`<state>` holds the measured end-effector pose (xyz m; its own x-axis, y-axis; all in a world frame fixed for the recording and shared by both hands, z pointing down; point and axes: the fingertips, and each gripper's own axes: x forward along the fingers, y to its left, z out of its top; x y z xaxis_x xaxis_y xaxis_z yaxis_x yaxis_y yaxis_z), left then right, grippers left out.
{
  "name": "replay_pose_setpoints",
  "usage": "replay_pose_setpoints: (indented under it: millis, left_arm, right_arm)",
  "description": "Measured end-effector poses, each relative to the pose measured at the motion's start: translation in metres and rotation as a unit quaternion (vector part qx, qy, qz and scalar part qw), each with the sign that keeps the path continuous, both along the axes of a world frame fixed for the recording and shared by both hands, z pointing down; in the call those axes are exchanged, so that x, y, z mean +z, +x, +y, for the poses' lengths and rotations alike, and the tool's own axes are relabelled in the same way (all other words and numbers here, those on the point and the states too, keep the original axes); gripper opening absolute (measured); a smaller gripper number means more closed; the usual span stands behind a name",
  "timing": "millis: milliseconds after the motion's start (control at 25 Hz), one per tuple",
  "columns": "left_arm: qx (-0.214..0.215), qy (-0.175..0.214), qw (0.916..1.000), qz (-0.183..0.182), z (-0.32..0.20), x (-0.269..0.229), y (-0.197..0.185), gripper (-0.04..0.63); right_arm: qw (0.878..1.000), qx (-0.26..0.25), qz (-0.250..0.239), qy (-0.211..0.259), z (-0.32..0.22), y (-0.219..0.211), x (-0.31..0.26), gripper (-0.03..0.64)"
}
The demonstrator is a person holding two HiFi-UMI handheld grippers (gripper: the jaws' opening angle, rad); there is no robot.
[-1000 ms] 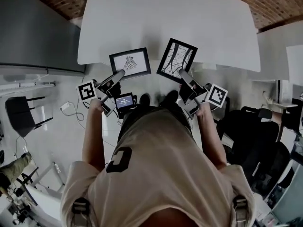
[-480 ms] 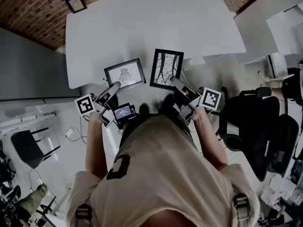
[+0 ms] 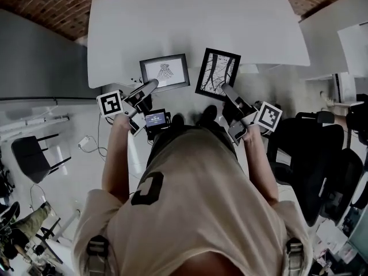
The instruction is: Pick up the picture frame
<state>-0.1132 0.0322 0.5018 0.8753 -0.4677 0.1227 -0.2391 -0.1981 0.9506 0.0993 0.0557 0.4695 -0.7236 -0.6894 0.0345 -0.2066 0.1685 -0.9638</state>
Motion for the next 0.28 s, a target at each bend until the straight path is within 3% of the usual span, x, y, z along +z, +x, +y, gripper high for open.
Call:
replay_pose_setpoints:
  millis: [280]
  left_arm:
    - [-0.012, -0.015, 0.9991, -0.038, -0.014, 0.017, -0.028, 0.031]
  right_arm:
    - [0.999, -0.02, -0.013, -0.023, -0.029, -0.033, 0.015, 0.057]
